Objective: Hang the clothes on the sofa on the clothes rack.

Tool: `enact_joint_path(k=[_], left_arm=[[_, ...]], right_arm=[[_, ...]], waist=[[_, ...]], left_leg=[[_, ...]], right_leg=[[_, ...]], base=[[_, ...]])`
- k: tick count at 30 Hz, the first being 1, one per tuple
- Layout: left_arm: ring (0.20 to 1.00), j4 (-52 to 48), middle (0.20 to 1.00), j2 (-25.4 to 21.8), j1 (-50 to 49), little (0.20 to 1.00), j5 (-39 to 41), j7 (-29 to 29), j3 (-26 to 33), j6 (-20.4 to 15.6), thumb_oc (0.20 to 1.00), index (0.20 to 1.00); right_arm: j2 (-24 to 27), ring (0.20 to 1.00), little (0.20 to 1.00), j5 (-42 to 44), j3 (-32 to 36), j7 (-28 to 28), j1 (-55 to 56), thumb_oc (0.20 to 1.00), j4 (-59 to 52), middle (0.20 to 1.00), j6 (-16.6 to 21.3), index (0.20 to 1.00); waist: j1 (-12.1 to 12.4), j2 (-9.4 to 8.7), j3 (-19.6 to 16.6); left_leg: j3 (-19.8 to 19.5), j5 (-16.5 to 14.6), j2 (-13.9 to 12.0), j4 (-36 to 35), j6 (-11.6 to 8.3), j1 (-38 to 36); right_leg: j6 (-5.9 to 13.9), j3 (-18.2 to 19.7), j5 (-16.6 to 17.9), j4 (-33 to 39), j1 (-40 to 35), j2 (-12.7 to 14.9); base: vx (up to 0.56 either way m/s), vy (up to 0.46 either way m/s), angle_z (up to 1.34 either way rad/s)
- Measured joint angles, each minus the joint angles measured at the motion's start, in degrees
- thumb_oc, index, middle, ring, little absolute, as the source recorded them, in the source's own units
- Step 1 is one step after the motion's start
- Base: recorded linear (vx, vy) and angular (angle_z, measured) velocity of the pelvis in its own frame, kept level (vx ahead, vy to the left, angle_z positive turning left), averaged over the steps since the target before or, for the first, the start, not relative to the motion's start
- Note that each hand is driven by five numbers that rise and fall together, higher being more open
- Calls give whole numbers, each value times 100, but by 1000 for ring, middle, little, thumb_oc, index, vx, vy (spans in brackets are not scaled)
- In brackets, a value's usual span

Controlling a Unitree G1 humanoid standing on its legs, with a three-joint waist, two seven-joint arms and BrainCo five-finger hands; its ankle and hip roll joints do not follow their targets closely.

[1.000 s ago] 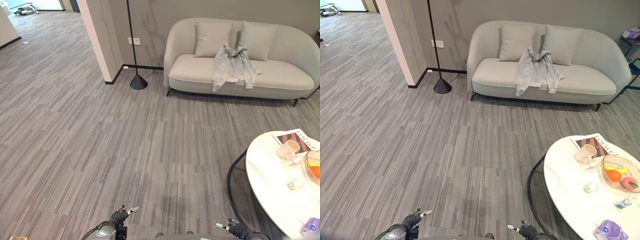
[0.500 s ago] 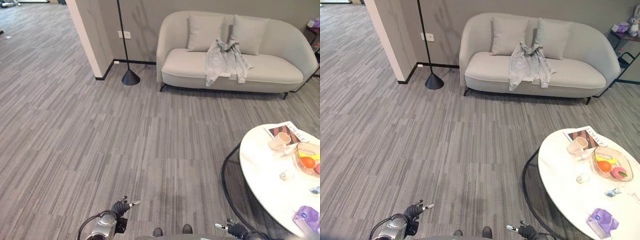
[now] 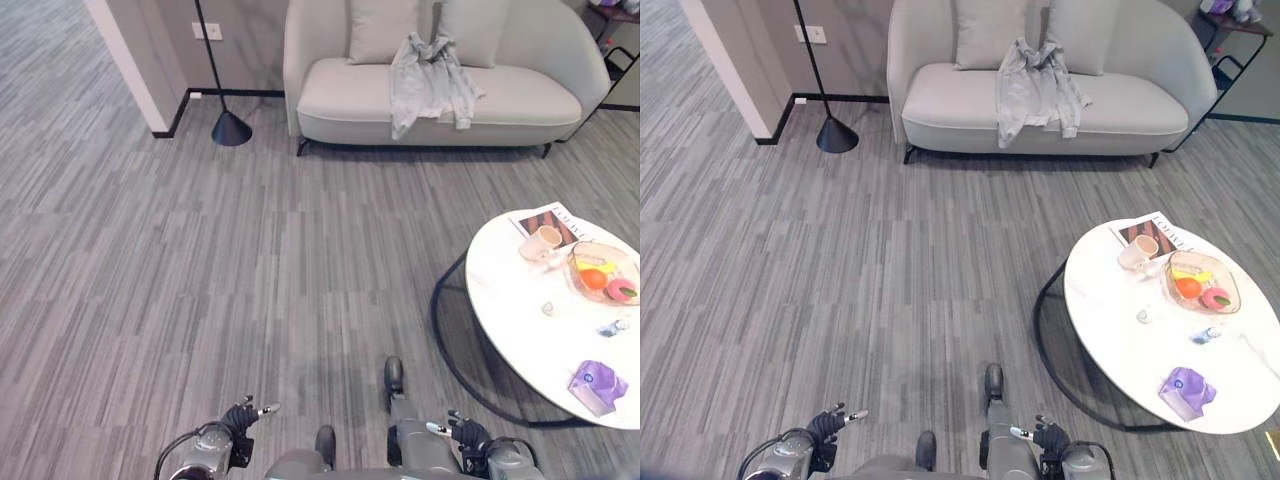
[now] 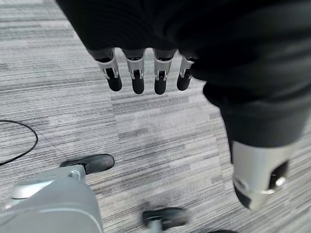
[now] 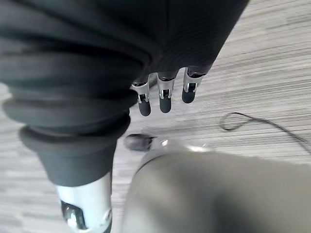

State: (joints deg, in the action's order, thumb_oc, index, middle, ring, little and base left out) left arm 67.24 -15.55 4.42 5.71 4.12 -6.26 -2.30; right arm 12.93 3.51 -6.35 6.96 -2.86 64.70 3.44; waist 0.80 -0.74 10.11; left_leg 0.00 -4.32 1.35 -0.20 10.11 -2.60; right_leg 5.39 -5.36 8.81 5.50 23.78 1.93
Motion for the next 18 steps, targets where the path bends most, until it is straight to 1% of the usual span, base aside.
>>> enact_joint_path(k=[1,2,4,5,6,7,8,9,10,11,12,13,14,15,16,18], left_arm=[[1000,-9,1000,9,-117,1000,5,-5,-10,-13,1000,1000],[1000,3,1000,28,-215,1000,6,-3,-18,-10,1000,1000],[1000,30,1000,98,-311,1000,7,1,-66,-5,1000,1000],[1000,27,1000,116,-353,1000,7,3,-72,-6,1000,1000],[1000,24,1000,96,-402,1000,6,20,-109,-3,1000,1000],[1000,16,1000,81,-525,1000,8,38,-109,-5,1000,1000],[1000,-25,1000,134,-644,1000,9,46,-108,-4,1000,1000],[1000,-86,1000,154,-677,1000,8,71,-105,-2,1000,1000],[1000,-142,1000,153,-677,1000,8,76,-83,-2,1000,1000],[1000,-203,1000,143,-666,1000,9,85,-64,-1,1000,1000],[1000,-288,1000,141,-610,1000,11,104,-65,-8,1000,1000],[1000,-446,1000,141,-589,1000,12,115,-69,-20,1000,1000],[1000,-521,1000,133,-534,1000,13,121,-64,-43,1000,1000],[1000,-541,1000,108,-458,1000,12,120,-62,-53,1000,1000],[1000,-521,1000,62,-408,1000,13,119,-63,-43,1000,1000],[1000,-497,1000,-11,-386,1000,21,126,-78,-33,1000,1000]], right_arm=[[-30,1000,1000,1,-8,-3,68,1000,19,1000,14,1000],[-32,1000,1000,-2,-96,2,102,1000,78,1000,13,1000],[-25,1000,1000,-7,-216,13,163,1000,245,1000,10,1000],[-25,1000,1000,-8,-205,13,238,1000,255,1000,4,1000],[-31,1000,1000,-9,-192,27,285,1000,312,1000,7,1000],[-12,1000,1000,-8,-205,27,454,1000,360,1000,7,1000],[41,1000,1000,-6,-206,29,457,1000,322,1000,12,1000],[78,1000,1000,-6,-218,31,446,1000,231,1000,50,1000],[84,1000,1000,-6,-220,37,397,1000,217,1000,93,1000],[78,1000,1000,-6,-222,36,353,1000,192,1000,105,1000],[88,1000,1000,-4,-220,32,369,1000,158,1000,120,1000],[97,1000,1000,-3,-218,25,363,1000,131,1000,119,1000],[91,1000,1000,1,-222,6,342,1000,98,1000,121,1000],[57,1000,1000,1,-228,-3,294,1000,108,1000,117,1000],[9,1000,1000,1,-228,-4,232,1000,115,1000,116,1000],[-39,1000,1000,6,-196,-18,134,1000,36,1000,129,1000]], waist=[[21,-53,-93],[-6,-68,-252],[-25,-60,-542],[-38,-49,-675],[-54,-138,-790],[-31,-160,-1044],[7,1,-1178],[-13,75,-1205],[4,73,-1208],[33,22,-1202],[49,-88,-1188],[112,-124,-1212],[176,-168,-1190],[243,-278,-1136],[283,-430,-1067],[314,-630,-898]], left_leg=[[0,-211,-5,35,-101,-172],[-35,-354,-14,145,-145,-197],[-266,-461,-74,39,-352,-343],[-384,-562,-120,21,-452,-369],[-485,-627,-137,-25,-582,-514],[-568,-815,-193,31,-853,-654],[-549,-802,-375,90,-927,-678],[-553,-808,-460,380,-959,-629],[-535,-819,-511,833,-976,-523],[-514,-858,-534,1621,-1022,-243],[-419,-867,-558,2709,-1049,240],[-315,-747,-666,3811,-1048,789],[-308,-663,-765,4598,-984,1223],[-309,-661,-807,5067,-973,1544],[-328,-671,-821,5255,-970,1844],[-423,-670,-798,4706,-1045,2247]], right_leg=[[-195,-40,-117,-238,10,-47],[-311,-108,-217,-517,75,-61],[-289,-136,-240,-755,-94,-160],[-299,-137,-267,-658,-269,-209],[-312,-108,-274,-387,-634,-227],[-583,-6,385,-121,-960,-297],[-702,-14,394,-154,-1014,-479],[-785,-15,329,-100,-1155,-571],[-871,-4,256,-41,-1321,-644],[-930,0,60,-41,-1493,-680],[-1021,-6,-108,-43,-1619,-711],[-1130,-13,-221,-51,-1687,-802],[-1248,-9,-305,-57,-1763,-873],[-1315,-4,-353,-57,-1847,-893],[-1369,15,-393,-54,-1925,-875],[-1368,81,-481,-48,-2088,-813]], base=[[350,-138,23],[236,-104,27],[357,-169,51],[363,-169,67],[447,-235,70],[370,-191,43],[477,-275,24],[397,-246,0],[364,-272,15],[322,-299,23],[220,-265,28],[188,-235,16],[98,-124,-1],[173,-111,-6],[114,-45,-11],[193,-42,-20]])
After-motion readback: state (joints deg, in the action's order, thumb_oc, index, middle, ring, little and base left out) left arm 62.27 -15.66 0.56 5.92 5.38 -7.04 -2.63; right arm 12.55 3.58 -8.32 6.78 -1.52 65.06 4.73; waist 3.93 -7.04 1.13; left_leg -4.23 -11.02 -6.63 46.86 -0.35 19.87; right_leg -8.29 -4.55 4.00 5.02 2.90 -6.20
